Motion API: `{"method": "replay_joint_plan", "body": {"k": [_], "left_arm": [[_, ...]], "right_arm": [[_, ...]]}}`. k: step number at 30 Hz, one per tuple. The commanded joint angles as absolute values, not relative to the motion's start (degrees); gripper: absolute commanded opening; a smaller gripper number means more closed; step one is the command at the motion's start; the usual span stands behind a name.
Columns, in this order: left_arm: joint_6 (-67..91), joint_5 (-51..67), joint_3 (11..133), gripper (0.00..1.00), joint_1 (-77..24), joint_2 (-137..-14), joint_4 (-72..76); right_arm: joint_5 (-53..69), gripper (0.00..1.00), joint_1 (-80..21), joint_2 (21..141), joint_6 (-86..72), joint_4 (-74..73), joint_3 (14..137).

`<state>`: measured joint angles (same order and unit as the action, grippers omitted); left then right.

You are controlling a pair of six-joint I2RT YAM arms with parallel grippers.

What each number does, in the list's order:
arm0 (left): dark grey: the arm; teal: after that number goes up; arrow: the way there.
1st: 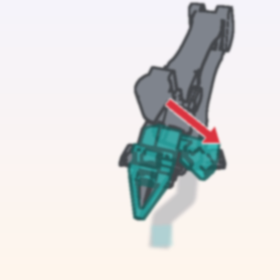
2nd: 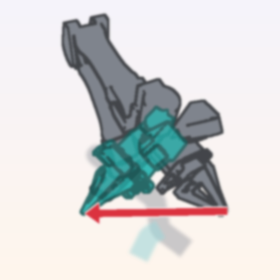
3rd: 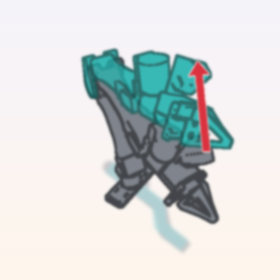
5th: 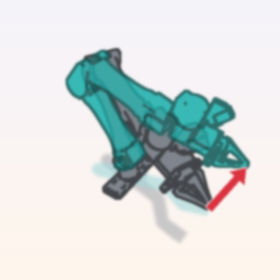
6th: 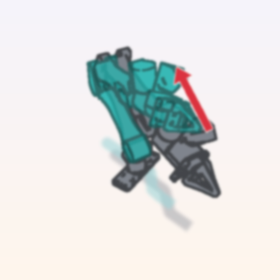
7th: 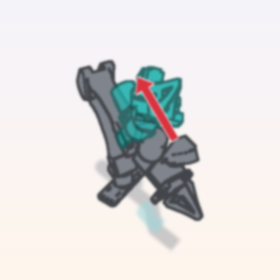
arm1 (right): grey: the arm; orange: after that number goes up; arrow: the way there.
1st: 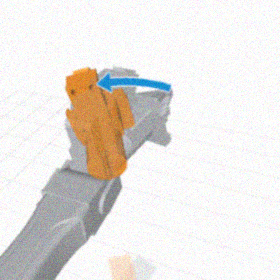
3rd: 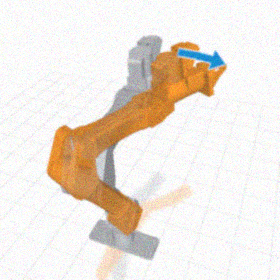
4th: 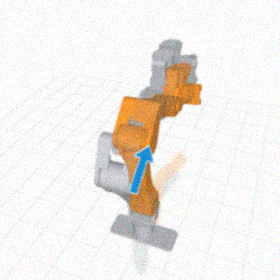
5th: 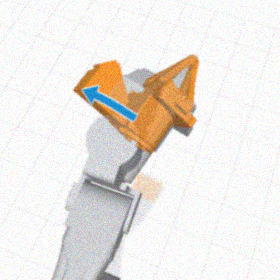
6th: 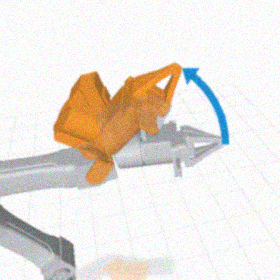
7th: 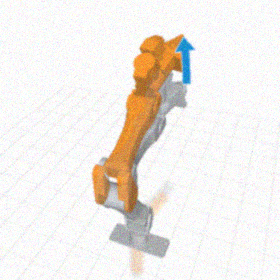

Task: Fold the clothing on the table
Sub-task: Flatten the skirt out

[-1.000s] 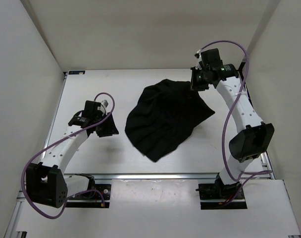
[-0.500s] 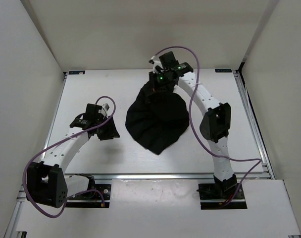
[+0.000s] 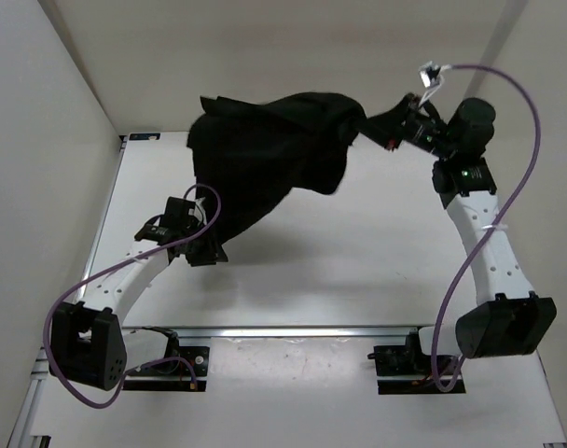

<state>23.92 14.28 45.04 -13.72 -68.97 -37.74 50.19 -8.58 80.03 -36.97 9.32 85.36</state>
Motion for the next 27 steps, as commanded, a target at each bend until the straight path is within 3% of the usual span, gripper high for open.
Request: {"method": "replay_joint_plan", "body": {"k": [1, 6, 8, 11, 13, 14, 17, 20, 21, 27], "left_arm": [[24.17, 14.85, 43.95, 0.49, -14.24, -69.17, -36.74], [24.17, 15.03, 44.21, 0.5, -14.15, -69.52, -36.65], [24.26, 15.03, 44.03, 0.5, -13.89, -69.43, -36.65], [24.34, 15.29, 44.12, 0.49, -13.62, -70.13, -36.83], [24.26, 15.21, 44.73, 0.5, -13.89, -70.75, -36.56], [24.17, 15.29, 45.0, 0.5, -14.5, -71.19, -37.0], [24.08, 15.21, 46.14, 0.5, -14.76, -72.07, -36.22], [24.43, 15.47, 46.32, 0.5, -15.03, -72.42, -36.47], [24.43, 15.47, 46.32, 0.5, -14.94, -72.42, -35.87], [24.69, 16.08, 44.12, 0.51, -13.89, -70.75, -35.6]], "right_arm": [[42.86, 0.0, -5.73, 82.54, -34.03, -3.79, 73.23], [23.77, 0.0, -1.93, 83.23, -27.35, -30.28, 61.19], [14.05, 0.09, -3.24, 82.18, -25.32, -35.91, 59.6], [0.46, 0.1, -5.18, 78.5, -25.66, -40.25, 58.89], [-5.34, 0.19, -5.62, 75.87, -26.01, -40.17, 59.76], [-7.71, 0.19, -6.23, 74.81, -25.58, -39.64, 60.64], [-11.42, 0.2, -8.78, 73.83, -22.69, -38.58, 64.32], [-11.34, 0.09, -11.42, 77.33, -19.79, -40.78, 68.36], [-10.03, 0.01, -12.12, 79.78, -19.51, -42.35, 68.9], [-3.96, 0.0, -18.79, 85.5, -18.2, -42.36, 71.79]]}}
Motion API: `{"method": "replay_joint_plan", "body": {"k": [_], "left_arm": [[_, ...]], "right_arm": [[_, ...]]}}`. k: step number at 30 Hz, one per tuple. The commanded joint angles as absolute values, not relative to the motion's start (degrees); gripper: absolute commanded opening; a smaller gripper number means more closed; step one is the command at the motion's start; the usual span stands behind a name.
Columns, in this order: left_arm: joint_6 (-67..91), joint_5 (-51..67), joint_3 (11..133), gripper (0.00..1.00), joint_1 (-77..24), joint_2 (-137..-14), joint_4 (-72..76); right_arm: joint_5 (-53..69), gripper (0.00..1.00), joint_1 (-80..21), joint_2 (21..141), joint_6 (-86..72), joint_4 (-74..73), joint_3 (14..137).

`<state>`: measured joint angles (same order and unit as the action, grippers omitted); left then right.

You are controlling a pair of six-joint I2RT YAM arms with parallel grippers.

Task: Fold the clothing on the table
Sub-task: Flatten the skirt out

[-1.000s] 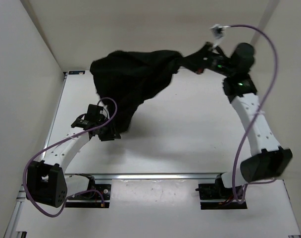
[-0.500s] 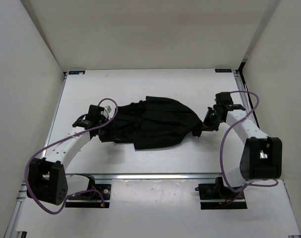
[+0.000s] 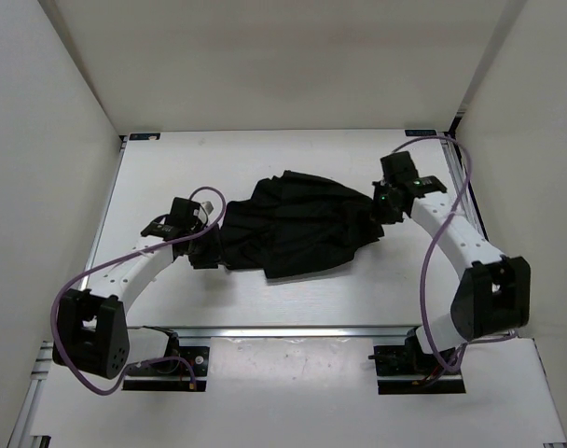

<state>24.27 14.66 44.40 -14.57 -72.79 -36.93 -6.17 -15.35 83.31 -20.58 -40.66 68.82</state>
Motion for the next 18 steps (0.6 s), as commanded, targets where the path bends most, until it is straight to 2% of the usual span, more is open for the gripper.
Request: {"method": "replay_joint_plan", "body": {"k": [1, 4, 8, 9, 11, 12, 14, 16, 18], "left_arm": [[24.78, 16.26, 43.6, 0.5, -13.45, -70.4, -35.33], [24.87, 16.17, 42.28, 0.5, -12.49, -70.22, -35.59], [24.34, 16.52, 41.58, 0.5, -11.25, -69.17, -35.51], [24.35, 16.44, 41.83, 0.5, -9.86, -68.73, -36.03], [24.0, 16.35, 41.84, 0.5, -9.67, -68.03, -36.38], [23.82, 16.17, 41.92, 0.5, -9.49, -67.77, -36.91], [23.47, 16.17, 41.66, 0.5, -9.84, -67.94, -37.09], [23.73, 16.17, 42.01, 0.5, -9.67, -67.85, -37.09], [24.17, 16.52, 41.49, 0.5, -9.76, -67.33, -36.39]], "right_arm": [[-2.56, 0.0, -20.98, 87.08, -17.93, -42.19, 73.29], [11.97, 0.0, -26.69, 96.46, -12.58, -44.37, 85.05], [39.14, 0.0, -34.71, 110.55, -3.53, -52.74, 115.76], [42.68, 0.0, -35.76, 110.22, -6.04, -49.78, 117.67], [53.14, 0.0, -34.2, 105.67, -12.89, -31.48, 116.11], [52.48, 0.0, -32.8, 103.99, -19.45, -20.85, 112.1], [45.84, 0.0, -27.62, 98.37, -28.42, -8.6, 103.77], [38.16, 0.0, -18.59, 94.85, -34.61, -5.45, 96.88], [31.24, 0.0, -13.04, 95.36, -37.69, -11.82, 91.08]]}}
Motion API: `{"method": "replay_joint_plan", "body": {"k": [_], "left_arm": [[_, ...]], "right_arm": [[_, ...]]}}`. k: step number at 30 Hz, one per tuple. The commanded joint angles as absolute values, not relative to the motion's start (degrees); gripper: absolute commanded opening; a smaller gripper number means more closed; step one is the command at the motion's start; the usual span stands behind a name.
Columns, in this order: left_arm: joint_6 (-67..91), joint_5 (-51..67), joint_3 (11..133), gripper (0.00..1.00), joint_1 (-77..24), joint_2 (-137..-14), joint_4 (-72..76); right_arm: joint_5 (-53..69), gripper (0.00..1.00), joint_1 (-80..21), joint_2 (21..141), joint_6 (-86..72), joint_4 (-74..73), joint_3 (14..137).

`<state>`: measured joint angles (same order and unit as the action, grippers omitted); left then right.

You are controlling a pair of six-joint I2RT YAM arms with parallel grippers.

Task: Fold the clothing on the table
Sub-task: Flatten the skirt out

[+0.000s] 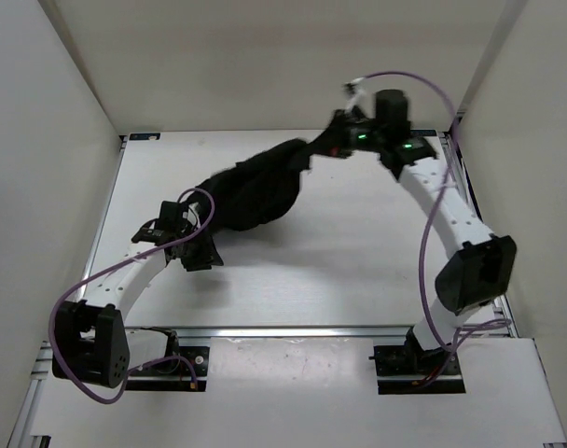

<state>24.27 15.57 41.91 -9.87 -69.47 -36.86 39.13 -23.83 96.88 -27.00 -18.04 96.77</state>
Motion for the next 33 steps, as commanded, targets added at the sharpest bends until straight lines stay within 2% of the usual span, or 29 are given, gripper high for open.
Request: {"method": "replay_joint_plan", "body": {"k": [1, 3, 5, 7, 13, 18, 21, 24, 26, 27, 28, 29, 30, 33], "left_arm": [[24.26, 17.05, 41.31, 0.5, -10.19, -67.67, -36.39], [24.43, 16.44, 41.13, 0.5, -10.11, -67.59, -36.21], [24.26, 16.96, 41.04, 0.5, -9.93, -67.33, -36.47], [24.17, 16.78, 40.78, 0.5, -9.67, -66.89, -36.3], [24.78, 17.05, 40.52, 0.49, -9.23, -66.71, -35.86], [25.22, 17.58, 40.25, 0.5, -10.28, -67.41, -35.16], [25.75, 17.49, 41.13, 0.5, -11.25, -68.46, -34.54], [26.63, 20.2, 41.22, 0.48, -11.69, -68.64, -32.62], [27.94, 22.75, 42.18, 0.46, -13.87, -69.17, -30.33], [28.91, 23.55, 42.97, 0.46, -14.84, -69.34, -28.15], [29.79, 25.47, 43.76, 0.43, -16.59, -70.04, -25.6], [31.19, 26.53, 43.94, 0.28, -18.53, -70.74, -22.62], [31.9, 27.33, 44.99, 0.02, -19.24, -71.88, -21.28], [39.0, 32.14, 45.88, 0.0, -21.18, -75.05, -12.42]], "right_arm": [[27.72, 0.0, -11.44, 95.88, -36.83, -14.3, 88.53], [13.17, 0.0, -10.64, 95.37, -35.17, -22.29, 83.01], [6.96, 0.0, -11.08, 95.1, -34.89, -27.14, 78.42], [7.9, 0.0, -11.42, 96.32, -31.83, -33.98, 75.51], [15.9, 0.0, -13.27, 91.59, -28.22, -39.1, 63.82], [9.31, 0.0, -13.72, 83.25, -29.35, -38.6, 62.41], [30.61, 0.0, -9.78, 77.98, -31.62, -26.58, 58.21], [54.52, 0.0, -9.14, 76.2, -42.77, -5.6, 52.58], [56.51, 0.0, -12.46, 77.25, -46.67, -0.99, 51.77], [53.64, 0.0, -13.18, 77.52, -46.23, -3.23, 52.38], [53.53, 0.0, -14.58, 78.65, -45.62, -3.95, 52.73], [53.96, 0.01, -14.15, 80.14, -45.44, -4.56, 53.34], [53.7, 0.0, -13.98, 80.59, -45.96, -4.48, 53.0], [52.56, 0.0, -14.93, 82.52, -48.06, -1.86, 53.96]]}}
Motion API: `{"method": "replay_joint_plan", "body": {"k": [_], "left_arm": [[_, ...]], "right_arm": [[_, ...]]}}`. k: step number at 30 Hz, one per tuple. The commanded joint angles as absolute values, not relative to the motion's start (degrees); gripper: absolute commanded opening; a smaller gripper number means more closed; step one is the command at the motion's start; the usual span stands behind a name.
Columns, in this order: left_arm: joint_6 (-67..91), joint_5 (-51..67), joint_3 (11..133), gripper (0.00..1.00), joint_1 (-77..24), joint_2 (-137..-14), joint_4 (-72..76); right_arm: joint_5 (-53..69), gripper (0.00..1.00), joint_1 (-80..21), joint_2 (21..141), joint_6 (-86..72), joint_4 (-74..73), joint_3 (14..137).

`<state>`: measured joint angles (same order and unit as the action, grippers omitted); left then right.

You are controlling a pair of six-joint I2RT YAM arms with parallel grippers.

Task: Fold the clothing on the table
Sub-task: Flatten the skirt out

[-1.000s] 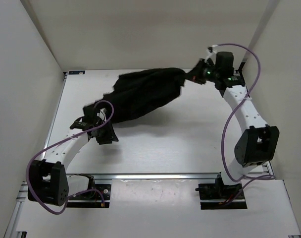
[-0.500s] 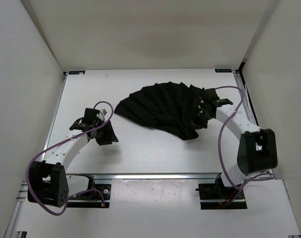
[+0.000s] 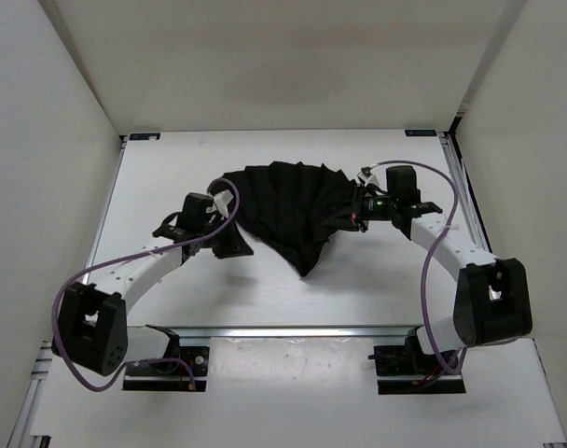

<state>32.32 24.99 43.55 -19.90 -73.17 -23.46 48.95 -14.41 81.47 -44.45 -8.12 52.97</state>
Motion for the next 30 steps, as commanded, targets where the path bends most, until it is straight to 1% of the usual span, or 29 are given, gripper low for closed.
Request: {"method": "replay_joint_plan", "body": {"k": [1, 2, 3, 4, 5, 7, 9, 10, 15, 18, 23, 27, 30], "left_arm": [[44.68, 33.39, 44.49, 0.0, -20.83, -75.41, -5.95], [51.96, 36.79, 43.43, 0.0, -20.4, -76.54, 2.38], [55.95, 39.96, 40.63, 0.0, -19.78, -77.6, 6.81], [62.51, 40.69, 39.13, 0.0, -19.69, -78.65, 14.6], [65.62, 41.13, 38.15, 0.0, -19.86, -79.1, 18.68], [64.78, 39.21, 40.15, 0.0, -20.56, -80.07, 16.37], [61.01, 37.46, 42.27, 0.0, -21.88, -80.24, 10.4], [61.26, 36.92, 42.45, 0.0, -22.75, -80.16, 10.2], [68.1, 36.91, 35.34, 0.0, -24.69, -79.89, 19.67], [67.68, 37.61, 33.05, 0.0, -23.56, -78.93, 19.95], [69.17, 38.05, 33.14, 0.0, -23.82, -77.78, 21.09], [67.68, 35.69, 33.84, 0.0, -25.13, -78.74, 19.08], [68.9, 35.16, 32.7, 0.0, -26.27, -80.15, 22.04]], "right_arm": [[52.38, 0.0, -14.94, 82.7, -49.47, -0.89, 54.57], [52.03, 0.01, -16.16, 83.49, -50.27, -0.53, 55.02], [51.6, 0.0, -17.56, 84.28, -51.67, 1.47, 55.72], [50.55, 0.0, -18.01, 84.64, -51.94, 1.58, 56.77], [49.93, 0.0, -19.15, 85.51, -52.2, 1.58, 57.04], [48.43, 0.0, -20.3, 86.57, -53.6, 2.1, 57.83], [47.29, 0.0, -21.35, 86.75, -55.1, 4.3, 56.87], [46.76, 0.0, -21.53, 86.84, -56.5, 6.83, 56.52], [48.42, 0.0, -21.97, 88.15, -65.55, 16.51, 55.11], [50.09, 0.0, -22.32, 89.47, -69.86, 22.83, 55.19], [51.5, 0.0, -23.63, 92.81, -71.54, 23.2, 57.48], [52.29, 0.0, -23.47, 93.6, -74.26, 26.62, 58.27], [52.21, 0.0, -23.64, 94.3, -74.62, 26.37, 59.15]]}}
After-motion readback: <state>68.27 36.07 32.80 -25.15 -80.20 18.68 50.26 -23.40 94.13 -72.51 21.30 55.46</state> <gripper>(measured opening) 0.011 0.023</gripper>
